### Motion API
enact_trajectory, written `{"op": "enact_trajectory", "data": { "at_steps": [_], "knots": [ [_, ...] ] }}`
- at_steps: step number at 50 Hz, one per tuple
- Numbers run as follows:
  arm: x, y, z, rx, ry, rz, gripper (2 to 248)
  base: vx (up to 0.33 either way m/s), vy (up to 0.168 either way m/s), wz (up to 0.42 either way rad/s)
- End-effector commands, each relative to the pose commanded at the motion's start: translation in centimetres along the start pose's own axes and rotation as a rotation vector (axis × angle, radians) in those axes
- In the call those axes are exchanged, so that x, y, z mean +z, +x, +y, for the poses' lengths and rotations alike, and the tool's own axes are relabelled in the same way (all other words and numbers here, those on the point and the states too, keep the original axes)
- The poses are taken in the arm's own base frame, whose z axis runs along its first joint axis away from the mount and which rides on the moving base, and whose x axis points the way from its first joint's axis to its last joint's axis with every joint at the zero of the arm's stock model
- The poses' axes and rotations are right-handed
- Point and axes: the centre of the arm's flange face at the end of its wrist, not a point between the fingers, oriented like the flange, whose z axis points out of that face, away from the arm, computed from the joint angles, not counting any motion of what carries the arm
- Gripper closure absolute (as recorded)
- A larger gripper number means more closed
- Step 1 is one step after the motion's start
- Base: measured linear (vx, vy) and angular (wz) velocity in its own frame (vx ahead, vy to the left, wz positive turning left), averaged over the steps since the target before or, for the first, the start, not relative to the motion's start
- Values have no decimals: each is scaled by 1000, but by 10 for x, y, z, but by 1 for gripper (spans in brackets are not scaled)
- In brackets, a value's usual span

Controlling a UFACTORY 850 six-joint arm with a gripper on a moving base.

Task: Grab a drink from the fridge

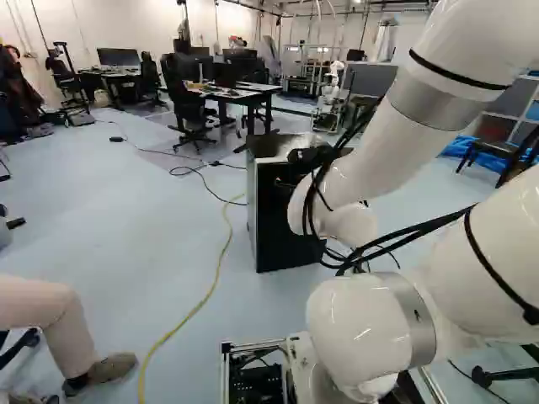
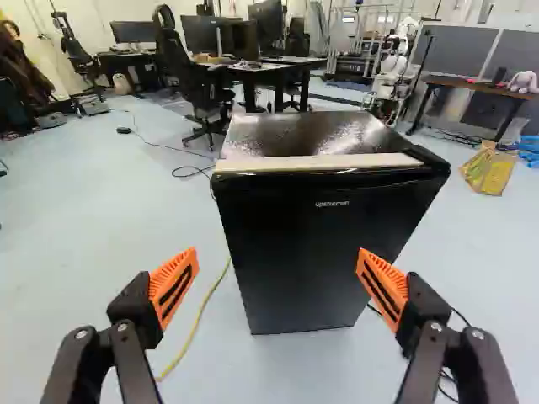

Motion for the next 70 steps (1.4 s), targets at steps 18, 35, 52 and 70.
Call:
{"op": "enact_trajectory", "data": {
  "at_steps": [18,35,52,70],
  "knots": [
    [0,0,0,0,0,0,3,0,0,0],
    [2,1,-3,-3,10,-1,3,0,0,0],
    [7,4,-12,-1,28,-4,3,0,0,0],
    [16,8,-27,11,47,-10,3,0,0,0]
  ]
}}
